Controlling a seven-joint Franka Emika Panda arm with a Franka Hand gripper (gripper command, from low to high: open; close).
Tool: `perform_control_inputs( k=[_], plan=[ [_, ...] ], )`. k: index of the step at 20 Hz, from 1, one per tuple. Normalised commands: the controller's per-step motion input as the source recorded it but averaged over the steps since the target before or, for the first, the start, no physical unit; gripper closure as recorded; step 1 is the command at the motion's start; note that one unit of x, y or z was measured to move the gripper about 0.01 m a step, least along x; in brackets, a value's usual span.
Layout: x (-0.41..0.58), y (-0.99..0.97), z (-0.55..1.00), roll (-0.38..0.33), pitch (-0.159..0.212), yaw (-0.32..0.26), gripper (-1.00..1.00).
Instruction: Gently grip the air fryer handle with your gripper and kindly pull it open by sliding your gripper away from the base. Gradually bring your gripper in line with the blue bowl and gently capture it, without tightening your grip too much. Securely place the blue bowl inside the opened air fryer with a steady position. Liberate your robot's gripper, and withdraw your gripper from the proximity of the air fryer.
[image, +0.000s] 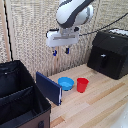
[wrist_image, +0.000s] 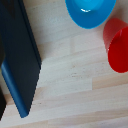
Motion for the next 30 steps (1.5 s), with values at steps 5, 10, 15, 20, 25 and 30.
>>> perform_control_inputs(
  k=[5,10,15,20,25,30],
  plan=[
    [0.000,0.00,0.00,0.000,-0.046,-0.353,-1.00],
    [0.000,0.00,0.00,-0.001,-0.017,-0.375,-1.00],
    [0.000,0.00,0.00,-0.040,-0.001,-0.357,-1.00],
    [0.000,0.00,0.00,-0.092,-0.008,-0.327,-1.00],
    [0.000,0.00,0.00,-0.161,-0.025,-0.255,-1.00],
    [0.000,0.04,-0.04,-0.313,-0.042,-0.087,-1.00]
  ],
)
